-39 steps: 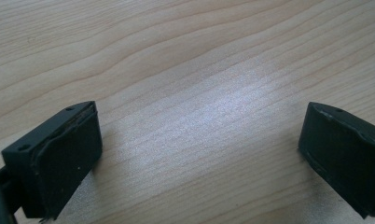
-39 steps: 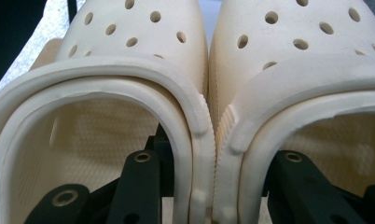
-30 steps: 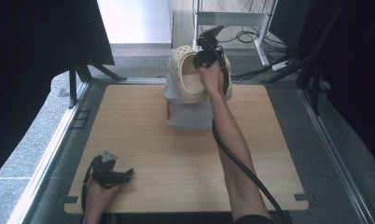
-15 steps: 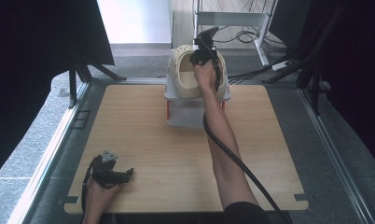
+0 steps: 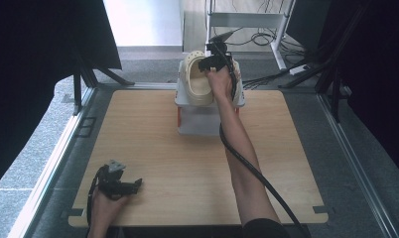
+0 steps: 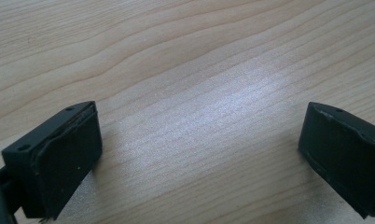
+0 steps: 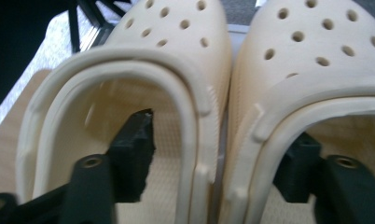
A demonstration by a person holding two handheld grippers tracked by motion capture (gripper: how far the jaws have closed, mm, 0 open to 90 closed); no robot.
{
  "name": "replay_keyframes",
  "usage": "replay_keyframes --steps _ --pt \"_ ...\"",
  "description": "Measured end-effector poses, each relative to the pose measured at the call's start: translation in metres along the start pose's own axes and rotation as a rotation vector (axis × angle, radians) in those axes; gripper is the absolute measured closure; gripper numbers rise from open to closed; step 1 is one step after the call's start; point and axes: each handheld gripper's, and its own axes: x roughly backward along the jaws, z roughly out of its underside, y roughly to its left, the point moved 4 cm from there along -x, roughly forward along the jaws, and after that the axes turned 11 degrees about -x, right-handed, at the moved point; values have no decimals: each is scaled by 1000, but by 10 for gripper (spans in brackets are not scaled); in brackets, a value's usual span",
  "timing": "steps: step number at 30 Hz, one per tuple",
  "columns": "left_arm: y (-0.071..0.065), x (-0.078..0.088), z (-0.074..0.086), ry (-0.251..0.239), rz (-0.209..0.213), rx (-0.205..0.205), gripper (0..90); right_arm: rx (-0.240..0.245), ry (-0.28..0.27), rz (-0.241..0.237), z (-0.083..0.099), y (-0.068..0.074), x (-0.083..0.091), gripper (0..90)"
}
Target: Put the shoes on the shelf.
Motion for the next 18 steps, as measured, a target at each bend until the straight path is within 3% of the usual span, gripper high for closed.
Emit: replay_keyframes --steps 3,11,18 --pt "0 0 0 0 0 1 0 43 16 -8 2 1 2 276" --pt "0 0 0 0 0 1 0 161 3 -51 13 3 30 159" --pt "0 0 0 -2 -4 4 0 248 3 -108 25 7 52 128"
